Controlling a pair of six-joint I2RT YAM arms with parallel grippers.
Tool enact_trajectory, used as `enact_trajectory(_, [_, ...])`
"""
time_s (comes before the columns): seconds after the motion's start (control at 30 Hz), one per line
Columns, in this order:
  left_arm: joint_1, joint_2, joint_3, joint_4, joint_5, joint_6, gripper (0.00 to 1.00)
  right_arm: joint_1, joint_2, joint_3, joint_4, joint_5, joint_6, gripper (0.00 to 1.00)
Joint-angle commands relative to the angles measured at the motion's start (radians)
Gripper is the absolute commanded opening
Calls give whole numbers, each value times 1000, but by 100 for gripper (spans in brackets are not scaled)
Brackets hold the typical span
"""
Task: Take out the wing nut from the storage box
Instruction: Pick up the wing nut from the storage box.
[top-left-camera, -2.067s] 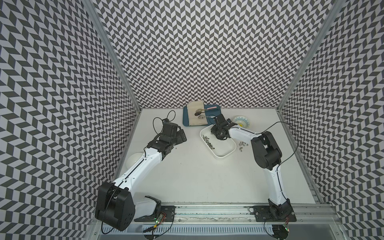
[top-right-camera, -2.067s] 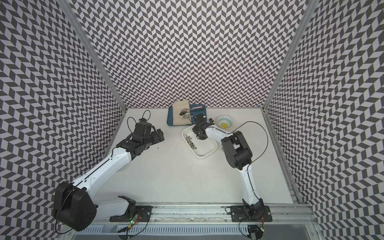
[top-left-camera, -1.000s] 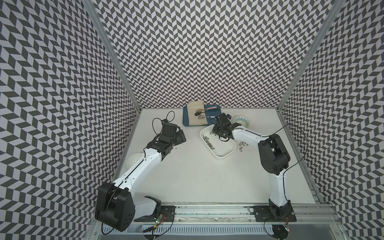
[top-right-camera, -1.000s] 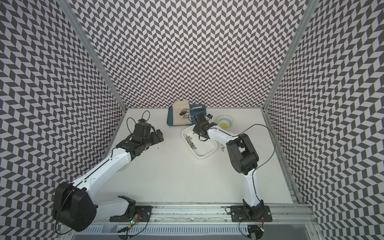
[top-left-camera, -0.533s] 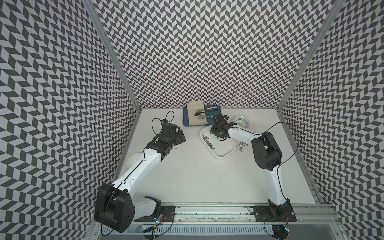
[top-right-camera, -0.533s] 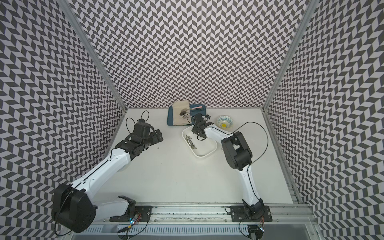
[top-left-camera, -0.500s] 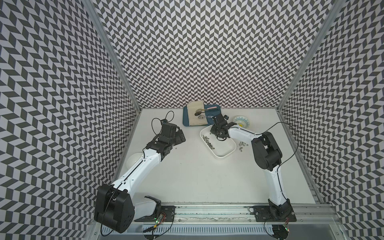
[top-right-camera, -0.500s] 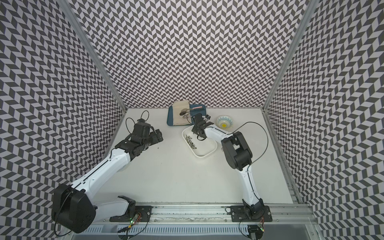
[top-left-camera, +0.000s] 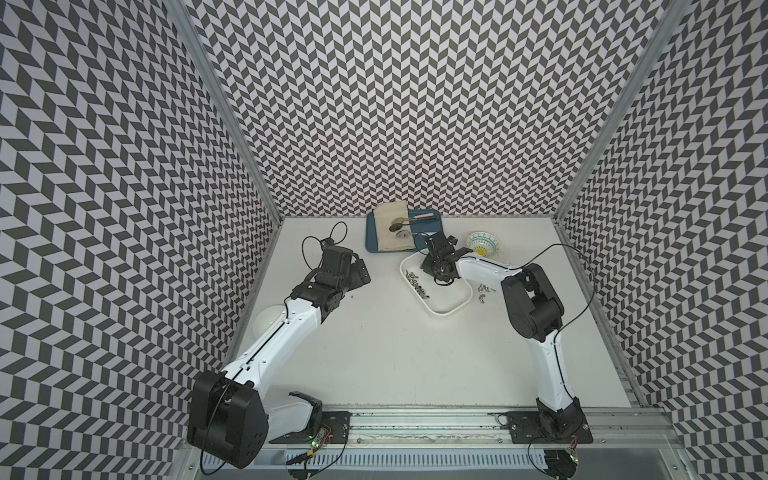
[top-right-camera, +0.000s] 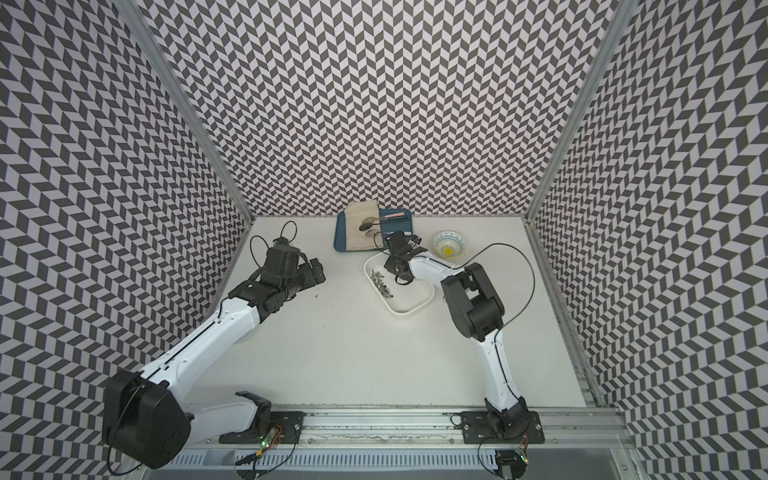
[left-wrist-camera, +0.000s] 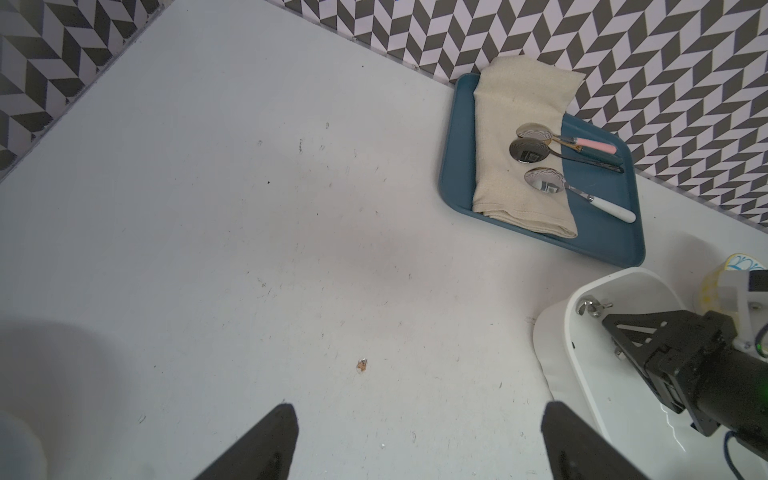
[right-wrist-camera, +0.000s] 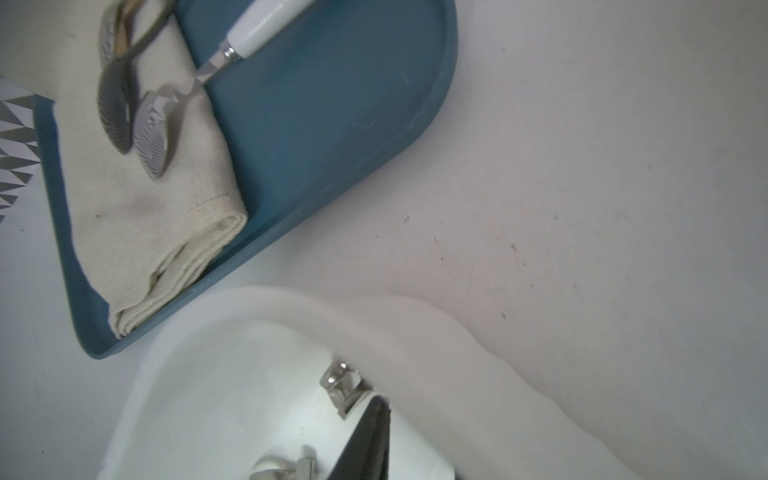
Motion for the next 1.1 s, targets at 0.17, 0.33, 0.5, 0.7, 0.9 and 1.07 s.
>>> enact_trajectory(0.17, [6, 9, -2, 10, 14, 12, 96, 13, -163, -49, 3, 34, -104, 31])
enact_trajectory(0.33, [6, 6, 1, 9, 7, 9, 96, 14, -152, -5, -3, -22, -435, 31])
enact_trajectory(0.5, [7, 5, 1, 6, 2, 10, 96, 14, -121, 14, -49, -83, -842, 31])
enact_trajectory(0.7, [9, 20, 21, -4, 9, 21, 96, 33, -63, 74, -157, -42, -1161, 33])
enact_trajectory(0.9, [9, 31, 42, -22, 27, 43, 96, 33, -50, 34, -128, 106, -1226, 34])
enact_trajectory(1.07, [9, 32, 44, -32, 33, 50, 95, 36, -21, 31, -131, 165, -1222, 35])
